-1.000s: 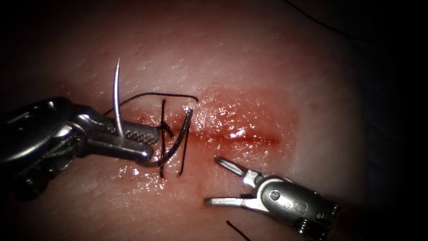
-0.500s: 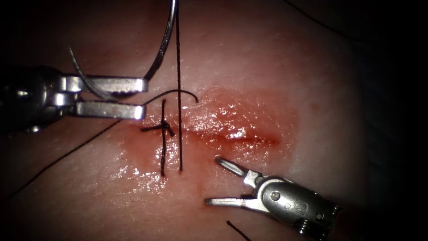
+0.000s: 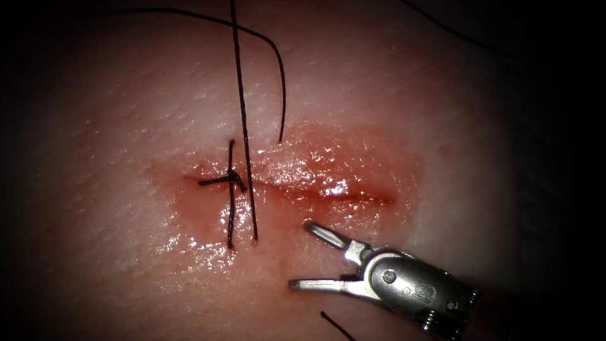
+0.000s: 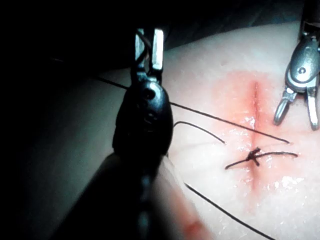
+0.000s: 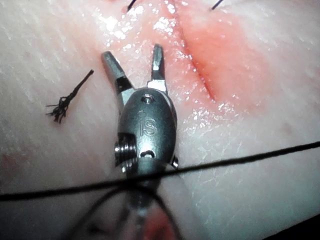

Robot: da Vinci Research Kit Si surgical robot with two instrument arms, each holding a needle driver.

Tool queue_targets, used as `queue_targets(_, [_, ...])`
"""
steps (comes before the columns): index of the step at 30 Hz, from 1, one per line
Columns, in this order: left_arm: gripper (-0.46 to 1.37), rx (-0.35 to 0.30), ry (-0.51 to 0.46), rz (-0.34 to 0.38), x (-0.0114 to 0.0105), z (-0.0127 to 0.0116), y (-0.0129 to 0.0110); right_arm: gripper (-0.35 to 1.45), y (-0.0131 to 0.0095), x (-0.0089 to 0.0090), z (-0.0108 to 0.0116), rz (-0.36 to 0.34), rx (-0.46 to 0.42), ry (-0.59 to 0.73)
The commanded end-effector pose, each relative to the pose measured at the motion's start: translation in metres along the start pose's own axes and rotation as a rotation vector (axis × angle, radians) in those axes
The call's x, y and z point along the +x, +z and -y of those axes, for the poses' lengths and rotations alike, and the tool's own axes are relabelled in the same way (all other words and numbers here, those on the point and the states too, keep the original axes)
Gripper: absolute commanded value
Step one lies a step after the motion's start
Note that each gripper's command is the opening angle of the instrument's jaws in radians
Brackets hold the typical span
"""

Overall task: Wound Closure
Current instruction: Use the left gripper to pull the needle through the tissue

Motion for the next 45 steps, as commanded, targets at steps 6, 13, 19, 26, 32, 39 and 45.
queue_targets(6, [-0.35, 0.008, 0.014, -0.011, 0.0015, 0.0015, -0.0008, 0.99, 0.0000, 0.0000, 0.0000, 0.000, 0.000, 0.001])
queue_targets(13, [-0.35, 0.001, 0.011, -0.007, -0.0006, -0.0018, -0.0019, 0.98, 0.0000, 0.0000, 0.0000, 0.000, 0.000, 0.001])
queue_targets(19, [-0.35, -0.006, -0.021, -0.007, -0.0039, -0.0055, -0.0031, 0.99, 0.0000, 0.0001, 0.0001, 0.000, 0.001, 0.001])
queue_targets(26, [-0.35, -0.011, -0.056, -0.004, -0.0069, -0.0095, -0.0050, 0.98, 0.0000, 0.0001, 0.0002, 0.000, 0.000, 0.007])
queue_targets(32, [-0.35, -0.016, -0.070, 0.000, -0.0086, -0.0120, -0.0067, 0.98, 0.0003, 0.0003, 0.0003, 0.001, -0.002, 0.008])
queue_targets(39, [-0.35, -0.017, -0.087, 0.010, -0.0103, -0.0142, -0.0089, 0.98, 0.0005, 0.0004, 0.0005, 0.004, -0.003, 0.008])
queue_targets(45, [-0.35, -0.014, -0.094, 0.020, -0.0119, -0.0165, -0.0103, 0.98, 0.0006, 0.0004, 0.0005, 0.004, -0.004, 0.008])
